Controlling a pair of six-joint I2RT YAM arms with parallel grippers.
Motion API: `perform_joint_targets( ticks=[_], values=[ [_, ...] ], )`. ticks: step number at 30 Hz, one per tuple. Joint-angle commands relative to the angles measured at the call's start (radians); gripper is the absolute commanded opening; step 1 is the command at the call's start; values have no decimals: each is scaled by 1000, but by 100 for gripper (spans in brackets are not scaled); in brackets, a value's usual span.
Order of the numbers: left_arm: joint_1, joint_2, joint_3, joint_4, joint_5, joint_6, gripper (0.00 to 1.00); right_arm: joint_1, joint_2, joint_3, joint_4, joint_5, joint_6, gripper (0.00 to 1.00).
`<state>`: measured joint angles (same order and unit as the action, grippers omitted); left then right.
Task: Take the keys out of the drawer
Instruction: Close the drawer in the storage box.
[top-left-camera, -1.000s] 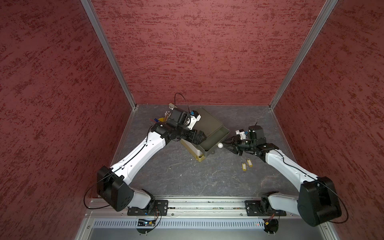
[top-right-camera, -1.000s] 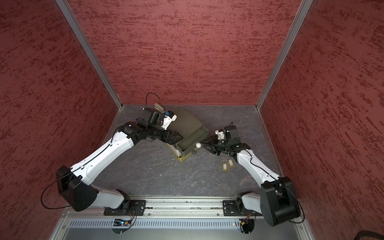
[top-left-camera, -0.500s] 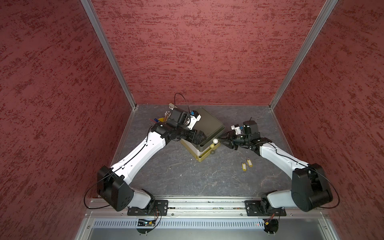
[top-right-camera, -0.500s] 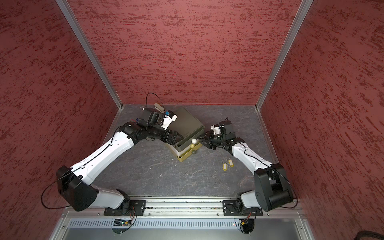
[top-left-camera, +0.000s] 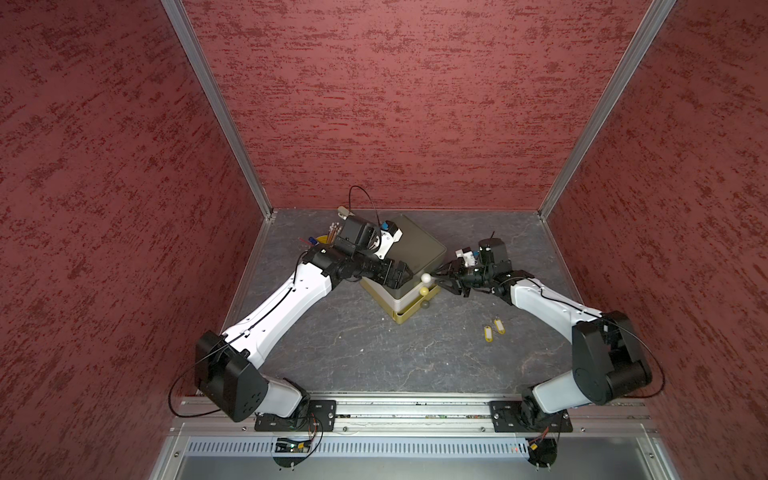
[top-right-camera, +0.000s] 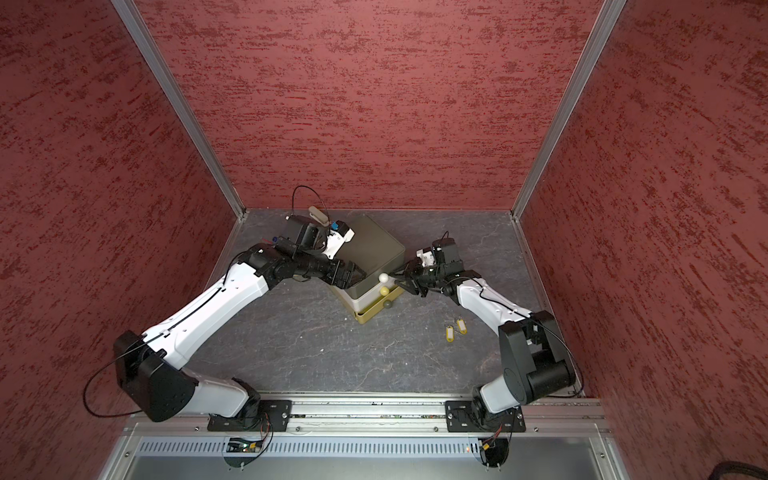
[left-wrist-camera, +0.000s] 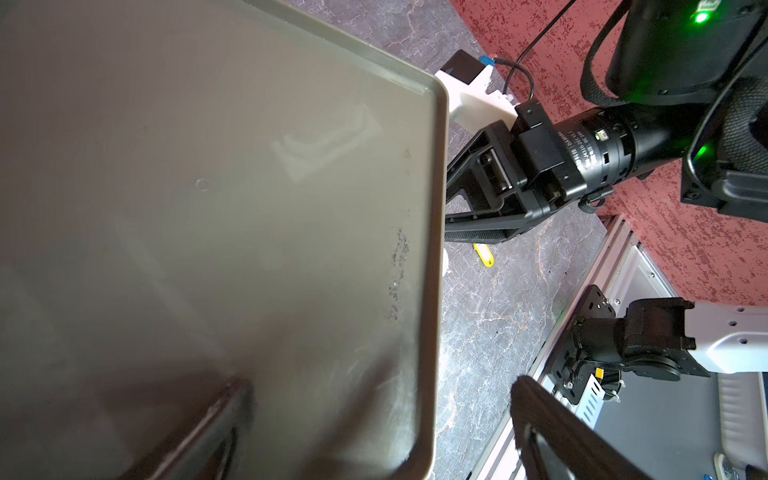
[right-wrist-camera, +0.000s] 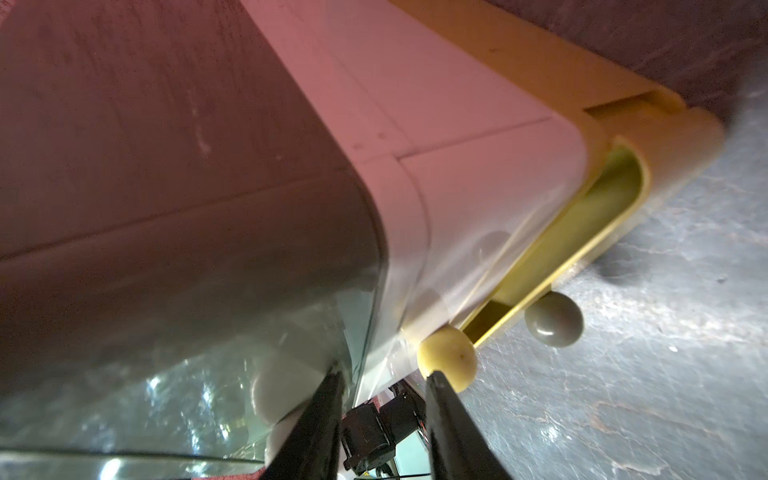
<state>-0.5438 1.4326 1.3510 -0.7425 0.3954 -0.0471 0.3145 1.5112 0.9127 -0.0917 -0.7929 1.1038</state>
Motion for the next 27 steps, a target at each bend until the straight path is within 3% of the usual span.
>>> perform_joint_targets(
  ticks=[1, 8, 12, 17, 27],
  values=[
    [7, 6, -36, -62, 3, 0, 100, 15, 7, 45, 61, 26, 9, 37],
    [7, 3, -23, -60, 8, -8, 100, 12, -49, 29, -24, 39, -28, 41],
    [7, 2, -13, -54, 16, -20, 100, 2, -135, -38, -51, 53, -27, 49],
    [7, -8, -17, -47, 22, -26, 100, 7, -177, -120, -24, 47, -4, 50],
    [7, -38, -48, -47, 20, -28, 100, 94, -67, -125, 113, 73, 47, 49]
  ],
)
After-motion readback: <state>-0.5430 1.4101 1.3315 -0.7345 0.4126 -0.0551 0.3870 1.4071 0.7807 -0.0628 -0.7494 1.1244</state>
